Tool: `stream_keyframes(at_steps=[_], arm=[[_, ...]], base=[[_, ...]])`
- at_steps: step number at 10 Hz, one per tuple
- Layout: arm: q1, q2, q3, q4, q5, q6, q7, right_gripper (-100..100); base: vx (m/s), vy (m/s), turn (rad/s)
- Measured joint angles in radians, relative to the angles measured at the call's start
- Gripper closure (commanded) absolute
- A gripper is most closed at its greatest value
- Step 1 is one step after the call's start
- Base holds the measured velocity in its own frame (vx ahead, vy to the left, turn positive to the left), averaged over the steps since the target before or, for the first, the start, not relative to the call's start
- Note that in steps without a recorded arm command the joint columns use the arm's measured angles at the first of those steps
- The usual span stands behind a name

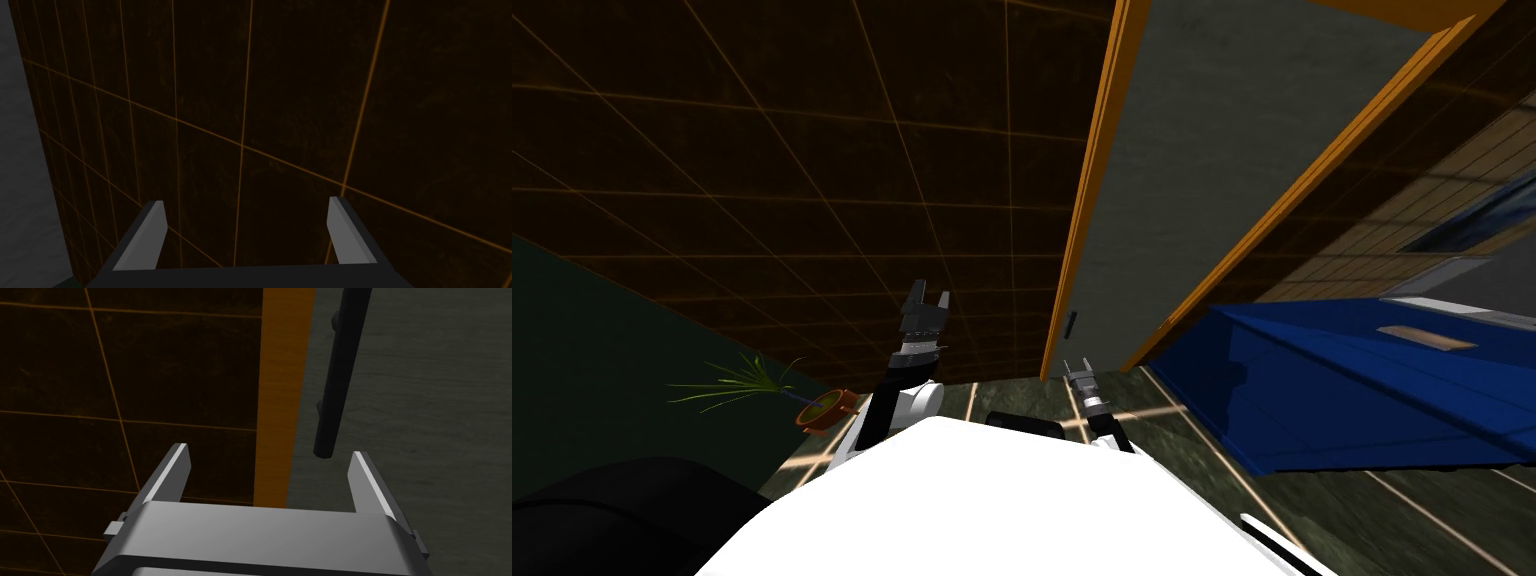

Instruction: Pull the door open

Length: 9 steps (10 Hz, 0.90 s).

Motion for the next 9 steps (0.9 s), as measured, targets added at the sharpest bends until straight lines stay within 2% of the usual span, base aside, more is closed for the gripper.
stream_keyframes(at_steps=[1,3,5,6,8,9], arm=[[-0.009,-0.008,0.019,0.026,-0.015,-0.014,-0.023,-100],[-0.024,-0.036,0.049,0.049,-0.051,-0.030,-0.060,-100],[-0.041,-0.038,0.070,0.095,-0.064,-0.047,-0.094,-100],[-0.051,-0.044,0.085,0.121,-0.075,-0.059,-0.118,-100],[-0.062,-0.068,0.117,0.147,-0.108,-0.080,-0.154,-100],[-0.077,-0.068,0.130,0.176,-0.118,-0.088,-0.174,-100]], base=[[0.089,-0.010,0.062],[0.069,-0.007,0.029],[0.050,-0.004,0.035],[0.076,-0.017,0.069],[0.066,-0.011,0.039],[0.074,-0.002,0.051]])
